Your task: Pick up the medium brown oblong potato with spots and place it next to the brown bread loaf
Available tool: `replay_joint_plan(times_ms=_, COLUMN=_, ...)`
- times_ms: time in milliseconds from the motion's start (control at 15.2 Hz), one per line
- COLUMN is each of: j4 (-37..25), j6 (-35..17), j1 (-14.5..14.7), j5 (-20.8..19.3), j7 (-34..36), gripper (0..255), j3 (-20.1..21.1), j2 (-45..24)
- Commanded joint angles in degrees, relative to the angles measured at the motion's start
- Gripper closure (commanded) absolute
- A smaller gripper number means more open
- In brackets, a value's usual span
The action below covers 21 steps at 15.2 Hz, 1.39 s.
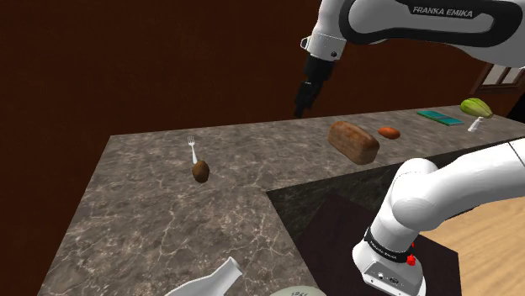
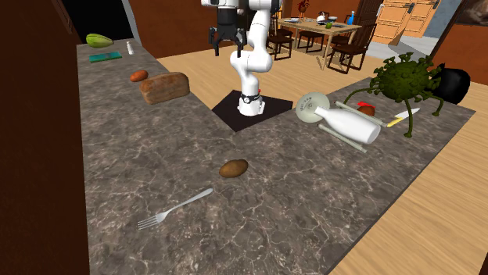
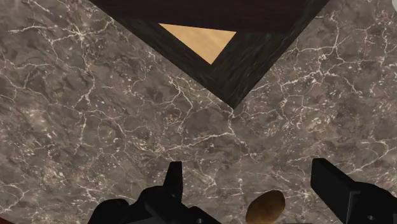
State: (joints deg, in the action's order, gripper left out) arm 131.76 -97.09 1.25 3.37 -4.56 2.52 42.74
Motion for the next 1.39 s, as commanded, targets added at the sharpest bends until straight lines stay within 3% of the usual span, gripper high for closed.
replay_joint_plan(times_ms=0, j4=0.00, j6=0.00, j1=0.00, j5=0.00, j7=0.00, gripper=0, j3=0.00, j2=0.00)
replay_joint_plan(times_ms=660, j4=-5.14, j6=-10.10, j1=-2.53, j5=0.24, j7=21.32, gripper=0, j3=12.43, j2=-17.94)
replay_joint_plan(times_ms=1320, j4=-19.68, j6=-14.28, j1=-4.10, j5=-8.53, j7=44.32, gripper=0, j3=20.45, j2=-42.24)
